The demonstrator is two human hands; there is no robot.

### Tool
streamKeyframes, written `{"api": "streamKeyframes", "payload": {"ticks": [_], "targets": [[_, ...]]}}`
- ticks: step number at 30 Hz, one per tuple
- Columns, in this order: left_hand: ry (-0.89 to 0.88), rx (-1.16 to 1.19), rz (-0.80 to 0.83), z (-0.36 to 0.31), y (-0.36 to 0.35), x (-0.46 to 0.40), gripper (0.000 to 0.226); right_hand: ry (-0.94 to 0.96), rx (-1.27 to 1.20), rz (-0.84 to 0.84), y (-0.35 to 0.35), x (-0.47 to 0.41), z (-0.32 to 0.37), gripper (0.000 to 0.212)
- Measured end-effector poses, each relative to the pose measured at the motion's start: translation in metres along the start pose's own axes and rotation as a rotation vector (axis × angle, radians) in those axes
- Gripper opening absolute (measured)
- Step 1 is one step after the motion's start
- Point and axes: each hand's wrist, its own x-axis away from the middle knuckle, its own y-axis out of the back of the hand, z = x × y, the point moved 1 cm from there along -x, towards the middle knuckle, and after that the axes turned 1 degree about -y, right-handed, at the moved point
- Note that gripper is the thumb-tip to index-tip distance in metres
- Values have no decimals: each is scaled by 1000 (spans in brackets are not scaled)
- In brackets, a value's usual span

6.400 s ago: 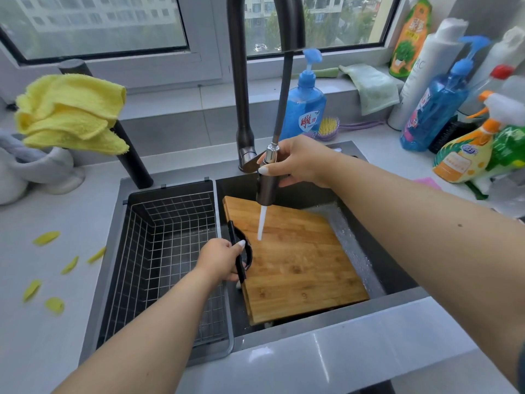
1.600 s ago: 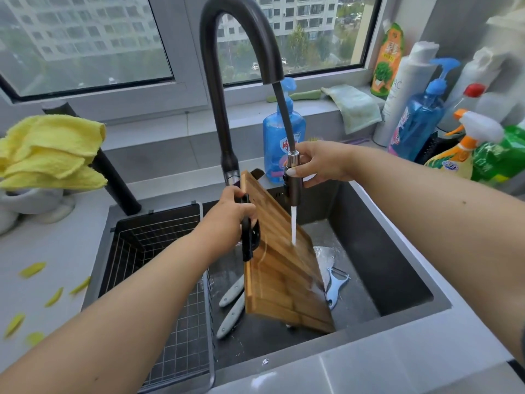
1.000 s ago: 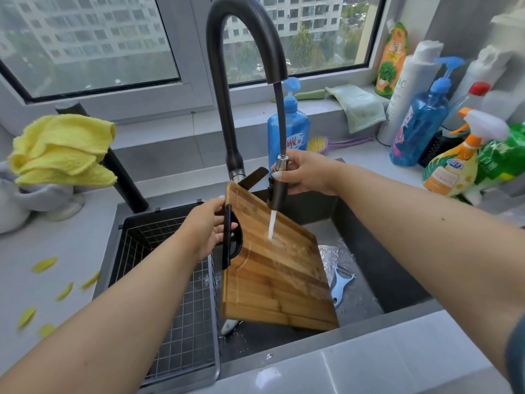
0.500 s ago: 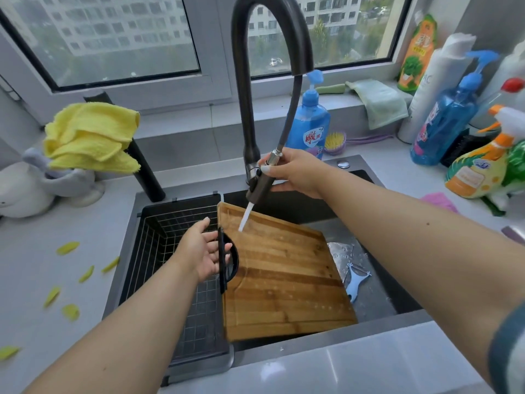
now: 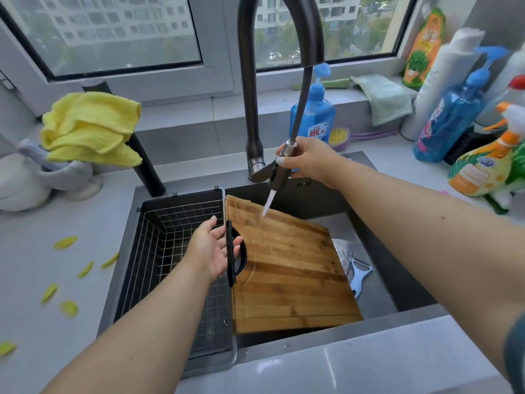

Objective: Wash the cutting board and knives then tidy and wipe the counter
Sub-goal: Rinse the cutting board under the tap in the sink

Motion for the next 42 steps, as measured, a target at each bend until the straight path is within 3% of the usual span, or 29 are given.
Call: {"api": "streamKeyframes", "payload": {"ticks": [4, 8, 12, 17, 29, 42], "targets": [[15, -31, -5, 5, 5, -7, 55, -5, 216, -27, 22, 1, -6, 14], [-5, -63, -26, 9, 9, -13, 46, -35, 270, -20, 35, 1, -9, 24], [-47, -145, -120, 14, 7, -19, 25, -73, 177, 6, 26, 3, -9, 26], [-60, -166, -150, 17, 6, -21, 16, -93, -68, 38, 3, 5, -5, 20], [-89, -173, -142, 19, 4, -21, 16, -158, -248, 190, -3, 20, -1, 24], [-97, -170, -140, 20, 4, -24, 30, -179, -288, 281, -6, 28, 2, 25]]}}
